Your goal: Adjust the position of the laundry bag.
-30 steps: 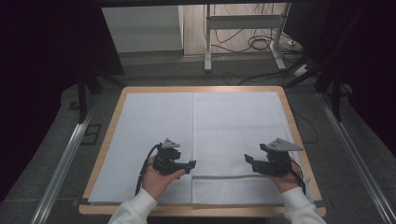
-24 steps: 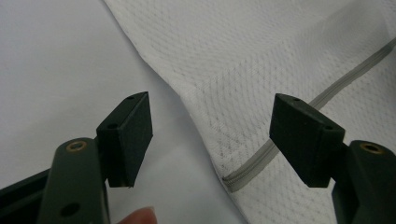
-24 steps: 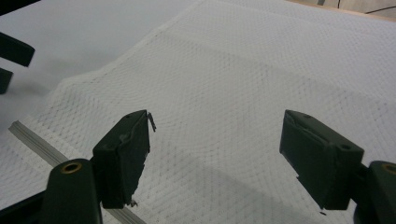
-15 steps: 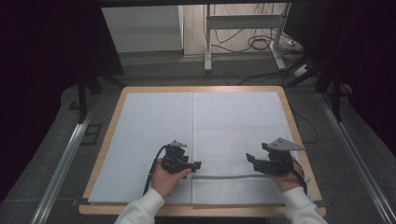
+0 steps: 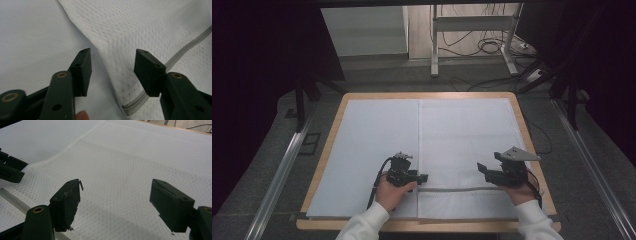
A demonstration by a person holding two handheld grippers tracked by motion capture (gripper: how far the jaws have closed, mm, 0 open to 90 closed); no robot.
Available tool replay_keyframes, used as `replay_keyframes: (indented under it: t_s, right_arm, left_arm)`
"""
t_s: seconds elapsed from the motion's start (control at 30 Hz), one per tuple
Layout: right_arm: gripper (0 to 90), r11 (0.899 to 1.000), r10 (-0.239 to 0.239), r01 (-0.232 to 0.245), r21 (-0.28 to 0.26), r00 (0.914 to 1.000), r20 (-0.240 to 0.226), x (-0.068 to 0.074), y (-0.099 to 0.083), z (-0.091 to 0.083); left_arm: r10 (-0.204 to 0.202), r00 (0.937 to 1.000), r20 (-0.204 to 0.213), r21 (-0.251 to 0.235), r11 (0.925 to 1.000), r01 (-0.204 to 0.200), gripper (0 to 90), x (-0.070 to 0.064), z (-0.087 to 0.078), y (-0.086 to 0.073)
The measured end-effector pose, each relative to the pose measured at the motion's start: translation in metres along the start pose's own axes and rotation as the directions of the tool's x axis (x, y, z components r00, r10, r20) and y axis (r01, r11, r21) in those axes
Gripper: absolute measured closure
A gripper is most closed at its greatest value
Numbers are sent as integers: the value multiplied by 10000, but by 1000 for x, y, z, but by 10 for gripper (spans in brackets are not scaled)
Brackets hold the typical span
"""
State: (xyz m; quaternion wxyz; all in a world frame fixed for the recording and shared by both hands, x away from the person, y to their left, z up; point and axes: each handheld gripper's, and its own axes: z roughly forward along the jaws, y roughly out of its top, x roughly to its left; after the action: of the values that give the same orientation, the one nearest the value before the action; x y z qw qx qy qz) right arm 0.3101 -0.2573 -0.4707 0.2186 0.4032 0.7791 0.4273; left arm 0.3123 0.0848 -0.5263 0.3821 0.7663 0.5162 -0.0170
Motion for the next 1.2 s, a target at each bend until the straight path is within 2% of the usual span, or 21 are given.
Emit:
replay_keyframes:
  t_s: [0.1, 0.2, 0.23, 0.33, 0.47, 0.67, 1.0, 1.1, 1.13, 1.17, 1.2]
  right_arm:
    - [238, 10000, 0, 0, -21, 10000, 18, 0, 0, 0]
    - [238, 10000, 21, -21, -50, 10000, 51, -1, 1, -1]
    - [238, 10000, 34, -33, -65, 10000, 61, -1, 1, -1]
    - [238, 10000, 45, -44, -86, 9999, 97, -2, 1, -1]
    - [238, 10000, 22, -22, -44, 9999, 99, -1, 1, 0]
    - [238, 10000, 5, -5, 43, 9999, 126, -2, 1, 1]
    - [245, 9997, 194, -197, 140, 9995, 238, -9, 3, -3]
    - [261, 9973, 522, -548, 492, 9972, 533, -20, 7, -7]
    - [261, 9973, 522, -548, 492, 9972, 533, -20, 7, -7]
    - [273, 9931, 825, -869, 793, 9950, 571, -31, 11, -10]
    - [283, 9920, 910, -954, 827, 9943, 552, -35, 12, -12]
  left_arm:
    - [81, 10000, 2, 62, 9999, -81, 535, 0, 2, 0]
    - [136, 9999, 58, 35, 9999, -136, 636, -1, 5, 0]
    - [172, 9998, 25, -11, 9999, -172, 636, -2, 6, 0]
    - [290, 9996, 62, -24, 9996, -290, 761, 0, 8, 1]
    - [380, 9991, 172, -34, 9993, -380, 826, 1, 8, 2]
    - [457, 9989, 127, -29, 9990, -457, 870, 3, 9, 1]
    - [597, 9982, 44, -72, 9982, -597, 889, 1, 9, 0]
    - [585, 9983, 52, -106, 9982, -584, 889, 1, 10, 0]
    - [590, 9982, 53, -101, 9982, -589, 889, 1, 10, 0]
    - [574, 9983, 66, -101, 9983, -573, 889, 1, 10, 0]
    - [574, 9983, 66, -101, 9983, -573, 889, 1, 10, 0]
